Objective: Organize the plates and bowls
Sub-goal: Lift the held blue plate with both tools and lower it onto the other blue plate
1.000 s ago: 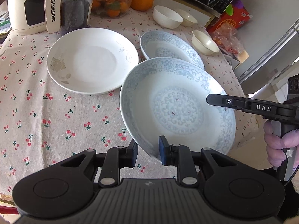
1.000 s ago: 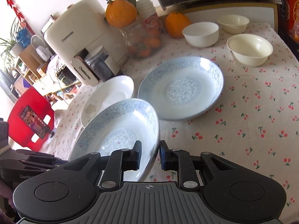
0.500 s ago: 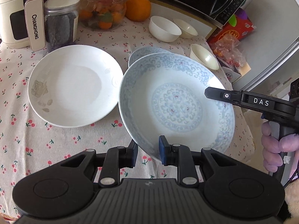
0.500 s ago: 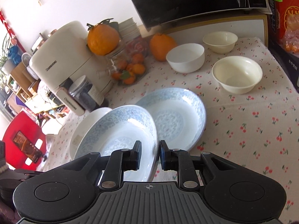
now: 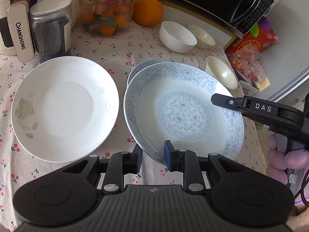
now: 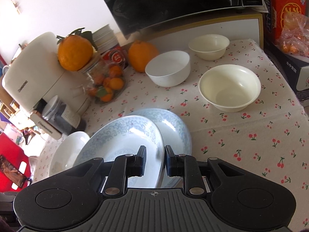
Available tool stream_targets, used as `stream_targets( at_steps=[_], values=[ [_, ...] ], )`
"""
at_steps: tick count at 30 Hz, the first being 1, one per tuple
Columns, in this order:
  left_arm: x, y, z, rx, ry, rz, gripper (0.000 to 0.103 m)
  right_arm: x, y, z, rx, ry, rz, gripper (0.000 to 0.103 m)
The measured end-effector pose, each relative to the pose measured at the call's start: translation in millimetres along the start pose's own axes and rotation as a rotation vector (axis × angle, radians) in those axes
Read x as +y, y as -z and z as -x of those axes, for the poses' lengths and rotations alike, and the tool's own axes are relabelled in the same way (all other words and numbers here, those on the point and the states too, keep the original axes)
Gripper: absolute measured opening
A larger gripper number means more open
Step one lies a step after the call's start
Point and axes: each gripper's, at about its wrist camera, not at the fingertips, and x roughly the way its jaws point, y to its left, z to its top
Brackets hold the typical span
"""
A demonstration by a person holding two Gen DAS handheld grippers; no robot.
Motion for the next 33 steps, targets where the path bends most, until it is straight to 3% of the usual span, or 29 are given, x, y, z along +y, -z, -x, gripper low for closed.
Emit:
stream_targets(
  at_steps=[18, 33],
  values=[
    [-13.0, -13.4, -22.9, -0.035, -0.109, 0.018, 0.022, -5.1, -5.4, -30.6, -0.004, 0.096, -0.030, 0.021],
    [-18.4, -16.7, -30.1, -0.066, -0.166, -0.029, 0.021, 2.1, -1.5, -37.2, -0.002, 0.173, 0.028, 0.021]
  ],
)
